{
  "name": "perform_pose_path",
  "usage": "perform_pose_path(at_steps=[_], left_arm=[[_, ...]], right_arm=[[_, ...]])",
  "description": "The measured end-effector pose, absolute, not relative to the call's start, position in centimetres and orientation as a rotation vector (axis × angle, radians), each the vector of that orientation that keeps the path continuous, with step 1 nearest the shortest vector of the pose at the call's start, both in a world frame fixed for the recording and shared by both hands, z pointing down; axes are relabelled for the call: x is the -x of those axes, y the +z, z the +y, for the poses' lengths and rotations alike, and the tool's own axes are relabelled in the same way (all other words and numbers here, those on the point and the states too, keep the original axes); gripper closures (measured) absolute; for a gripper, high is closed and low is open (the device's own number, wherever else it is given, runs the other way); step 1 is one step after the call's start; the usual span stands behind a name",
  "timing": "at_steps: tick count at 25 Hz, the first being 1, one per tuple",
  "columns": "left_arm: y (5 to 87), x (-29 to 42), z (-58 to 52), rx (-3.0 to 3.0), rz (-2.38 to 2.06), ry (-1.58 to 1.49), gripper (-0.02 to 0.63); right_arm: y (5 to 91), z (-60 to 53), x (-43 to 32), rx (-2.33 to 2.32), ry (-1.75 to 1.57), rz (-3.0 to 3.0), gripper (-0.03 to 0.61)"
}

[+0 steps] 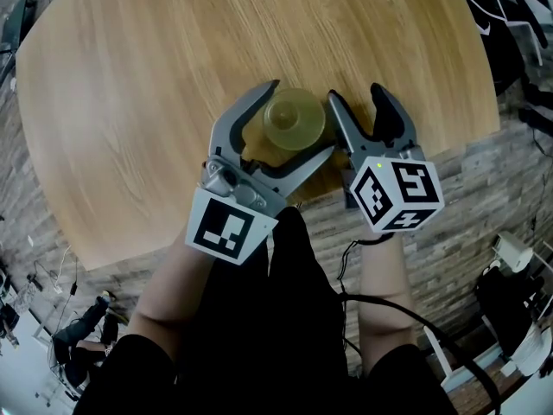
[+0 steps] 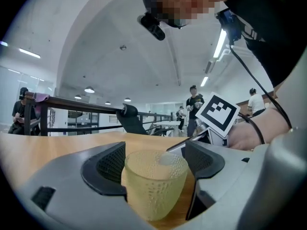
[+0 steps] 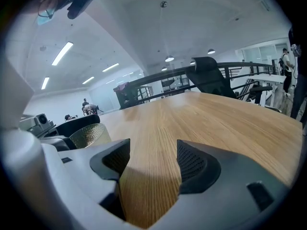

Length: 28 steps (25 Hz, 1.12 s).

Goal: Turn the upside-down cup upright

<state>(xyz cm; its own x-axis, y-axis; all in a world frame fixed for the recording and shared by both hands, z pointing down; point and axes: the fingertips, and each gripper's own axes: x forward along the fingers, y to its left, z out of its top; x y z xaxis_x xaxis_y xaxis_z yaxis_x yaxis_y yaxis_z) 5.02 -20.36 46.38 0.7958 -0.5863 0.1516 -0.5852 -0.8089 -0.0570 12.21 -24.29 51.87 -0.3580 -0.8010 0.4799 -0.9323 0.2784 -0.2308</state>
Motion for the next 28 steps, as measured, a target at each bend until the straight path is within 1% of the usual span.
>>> perform_pose_path(at_steps=[8, 14, 16, 19, 20, 21, 22, 23, 24, 25, 26, 27, 28], left_arm=[[47.0, -4.1, -20.5, 2.996, 1.024, -0.272, 0.227], [47.2, -3.4, -20.6, 2.972, 1.081, -0.239, 0.207], [46.3, -2.9, -20.7, 2.957, 1.117, -0.184, 0.209], [42.9, -1.9, -20.5, 2.933, 1.193, -0.004, 0.210], [41.7, -1.8, -19.9, 2.934, 1.204, 0.041, 0.210], [40.8, -1.9, -19.1, 2.936, 1.205, 0.065, 0.212], [39.8, -2.0, -18.2, 2.935, 1.206, 0.075, 0.220], [38.6, -1.8, -17.3, 2.925, 1.214, 0.081, 0.276], [37.3, -1.3, -16.4, 2.909, 1.232, 0.086, 0.370], [35.9, -0.6, -15.6, 2.893, 1.260, 0.092, 0.439], [34.3, 0.1, -14.9, 2.882, 1.291, 0.097, 0.531], [32.8, 0.8, -14.3, 2.875, 1.326, 0.097, 0.572], [31.3, 1.4, -13.7, 2.871, 1.363, 0.093, 0.585]], right_arm=[[50.7, -23.7, -12.1, -1.589, 0.679, -2.295, 0.276], [50.9, -23.0, -12.2, -1.598, 0.677, -2.294, 0.275], [50.2, -23.0, -12.4, -1.617, 0.652, -2.305, 0.276], [47.5, -22.2, -12.4, -1.658, 0.568, -2.362, 0.276], [46.4, -21.5, -12.3, -1.670, 0.542, -2.376, 0.293], [45.3, -20.7, -12.2, -1.690, 0.519, -2.380, 0.353], [44.1, -19.8, -12.1, -1.712, 0.499, -2.380, 0.454], [42.7, -18.9, -11.7, -1.725, 0.487, -2.385, 0.500], [41.2, -18.0, -11.0, -1.726, 0.484, -2.397, 0.518], [39.5, -17.1, -10.2, -1.721, 0.482, -2.412, 0.536], [37.7, -16.3, -9.3, -1.714, 0.473, -2.426, 0.552], [35.9, -15.5, -8.4, -1.702, 0.457, -2.439, 0.562], [34.2, -14.6, -7.4, -1.687, 0.441, -2.449, 0.565]])
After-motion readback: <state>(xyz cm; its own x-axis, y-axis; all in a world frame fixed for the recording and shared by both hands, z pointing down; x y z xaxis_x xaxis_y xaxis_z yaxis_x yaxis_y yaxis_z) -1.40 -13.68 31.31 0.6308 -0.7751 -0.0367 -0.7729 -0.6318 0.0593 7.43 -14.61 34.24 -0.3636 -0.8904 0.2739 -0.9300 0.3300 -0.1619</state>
